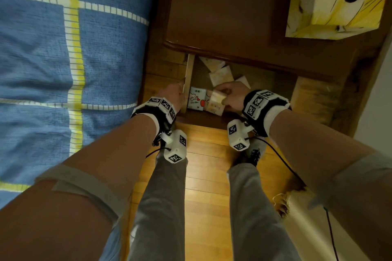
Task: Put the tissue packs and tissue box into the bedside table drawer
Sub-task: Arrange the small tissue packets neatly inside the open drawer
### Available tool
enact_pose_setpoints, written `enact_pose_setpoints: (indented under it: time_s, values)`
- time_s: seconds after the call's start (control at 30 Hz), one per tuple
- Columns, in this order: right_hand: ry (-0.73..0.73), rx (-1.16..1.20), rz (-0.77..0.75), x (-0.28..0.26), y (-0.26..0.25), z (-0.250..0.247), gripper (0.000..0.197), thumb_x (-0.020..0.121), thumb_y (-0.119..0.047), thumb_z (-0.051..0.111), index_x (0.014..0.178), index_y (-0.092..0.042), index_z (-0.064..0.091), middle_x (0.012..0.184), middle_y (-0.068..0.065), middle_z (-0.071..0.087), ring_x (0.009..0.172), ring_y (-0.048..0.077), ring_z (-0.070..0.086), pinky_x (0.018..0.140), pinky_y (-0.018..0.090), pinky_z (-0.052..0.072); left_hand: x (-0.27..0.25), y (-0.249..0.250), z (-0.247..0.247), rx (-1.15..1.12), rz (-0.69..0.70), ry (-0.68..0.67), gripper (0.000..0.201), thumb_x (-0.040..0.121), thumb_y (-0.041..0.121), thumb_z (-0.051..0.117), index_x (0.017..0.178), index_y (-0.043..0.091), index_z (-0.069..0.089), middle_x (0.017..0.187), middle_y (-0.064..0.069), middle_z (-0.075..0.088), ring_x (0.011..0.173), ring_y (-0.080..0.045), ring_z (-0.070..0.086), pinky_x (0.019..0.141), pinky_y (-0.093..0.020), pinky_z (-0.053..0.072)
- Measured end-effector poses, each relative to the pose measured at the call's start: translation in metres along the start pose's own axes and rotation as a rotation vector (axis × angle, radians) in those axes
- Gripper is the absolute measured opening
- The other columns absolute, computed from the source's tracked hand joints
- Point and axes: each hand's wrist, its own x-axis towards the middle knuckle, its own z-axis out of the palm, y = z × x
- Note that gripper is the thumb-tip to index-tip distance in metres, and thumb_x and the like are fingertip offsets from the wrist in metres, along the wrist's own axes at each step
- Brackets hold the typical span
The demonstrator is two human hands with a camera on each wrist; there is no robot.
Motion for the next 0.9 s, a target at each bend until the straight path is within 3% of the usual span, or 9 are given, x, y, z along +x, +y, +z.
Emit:
enact_pose_setpoints:
  time_s: [0.07, 0.17, 0.33, 0.53, 0.6, 0.67, 0.73, 0.8, 0.9]
  values:
    - [0.018, -0.02, 0.001, 0.007, 0.002, 0.01, 0.07, 0.082, 0.008, 0.056, 0.14, -0.031, 0.049, 0.142, 0.003, 0.053, 0.128, 0.025, 0.053, 0.099, 0.033, 0.05, -0.001, 0.0, 0.001, -0.011, -0.007, -0.004, 0.051, 0.097, 0.026, 0.049, 0.145, 0.032, 0.033, 0.117, -0.008, 0.066, 0.079, -0.017, 0.061, 0.07, -0.034, 0.055]
    - [0.027, -0.081, 0.014, 0.01, 0.005, 0.015, 0.075, 0.084, 0.004, 0.057, 0.146, -0.034, 0.039, 0.15, 0.001, 0.044, 0.133, 0.025, 0.047, 0.091, 0.023, 0.043, -0.003, 0.001, 0.001, -0.024, -0.006, 0.007, 0.051, 0.097, 0.026, 0.05, 0.145, 0.033, 0.033, 0.114, -0.006, 0.067, 0.087, -0.026, 0.068, 0.077, -0.043, 0.059]
    - [0.006, -0.077, 0.03, 0.011, 0.014, 0.014, 0.073, 0.085, 0.0, 0.058, 0.144, -0.038, 0.041, 0.149, 0.0, 0.044, 0.133, 0.025, 0.047, 0.097, 0.028, 0.045, -0.006, 0.003, -0.001, -0.046, -0.005, -0.001, 0.051, 0.098, 0.026, 0.049, 0.146, 0.032, 0.033, 0.118, -0.008, 0.066, 0.088, -0.027, 0.068, 0.077, -0.045, 0.059]
    - [-0.049, -0.014, 0.015, 0.013, 0.008, 0.017, 0.075, 0.084, 0.007, 0.056, 0.148, -0.025, 0.038, 0.151, 0.008, 0.043, 0.135, 0.029, 0.045, 0.103, 0.032, 0.045, -0.006, 0.002, 0.0, -0.091, 0.001, -0.016, 0.052, 0.097, 0.029, 0.051, 0.146, 0.033, 0.032, 0.123, -0.007, 0.064, 0.093, -0.027, 0.068, 0.081, -0.043, 0.059]
    - [0.022, -0.01, 0.027, 0.012, 0.011, 0.013, 0.067, 0.087, 0.004, 0.054, 0.146, -0.024, 0.041, 0.147, 0.009, 0.046, 0.132, 0.029, 0.048, 0.104, 0.035, 0.046, -0.007, 0.003, 0.0, -0.084, -0.01, -0.006, 0.052, 0.097, 0.029, 0.051, 0.145, 0.033, 0.034, 0.126, -0.007, 0.063, 0.097, -0.027, 0.067, 0.083, -0.041, 0.058]
    - [0.145, 0.018, 0.043, 0.012, 0.019, 0.003, 0.054, 0.088, 0.001, 0.051, 0.135, -0.024, 0.053, 0.133, 0.008, 0.056, 0.118, 0.029, 0.056, 0.091, 0.035, 0.053, -0.009, 0.007, -0.001, -0.041, -0.015, 0.013, 0.052, 0.097, 0.025, 0.051, 0.146, 0.03, 0.034, 0.129, -0.008, 0.061, 0.105, -0.027, 0.064, 0.086, -0.038, 0.055]
    - [0.228, -0.126, 0.075, 0.009, 0.029, -0.012, 0.042, 0.088, -0.007, 0.052, 0.125, -0.026, 0.057, 0.13, 0.007, 0.053, 0.117, 0.03, 0.053, 0.089, 0.032, 0.047, -0.009, 0.014, -0.001, 0.02, -0.014, 0.023, 0.052, 0.097, 0.019, 0.05, 0.146, 0.026, 0.034, 0.133, -0.009, 0.058, 0.111, -0.029, 0.061, 0.086, -0.038, 0.053]
    - [0.179, -0.369, 0.165, 0.002, 0.04, -0.026, 0.047, 0.087, -0.017, 0.057, 0.133, -0.025, 0.051, 0.145, 0.011, 0.043, 0.133, 0.035, 0.04, 0.105, 0.041, 0.036, -0.009, 0.022, -0.001, 0.083, -0.031, 0.027, 0.048, 0.095, 0.015, 0.049, 0.142, 0.021, 0.039, 0.129, -0.011, 0.06, 0.109, -0.031, 0.061, 0.08, -0.037, 0.051]
    - [-0.07, -0.443, 0.205, -0.01, 0.056, -0.03, 0.051, 0.09, -0.016, 0.06, 0.139, -0.006, 0.048, 0.143, 0.018, 0.048, 0.133, 0.037, 0.045, 0.109, 0.043, 0.038, -0.01, 0.031, -0.001, 0.156, -0.059, 0.02, 0.042, 0.095, 0.01, 0.049, 0.136, 0.014, 0.043, 0.128, -0.013, 0.058, 0.112, -0.032, 0.06, 0.08, -0.037, 0.05]
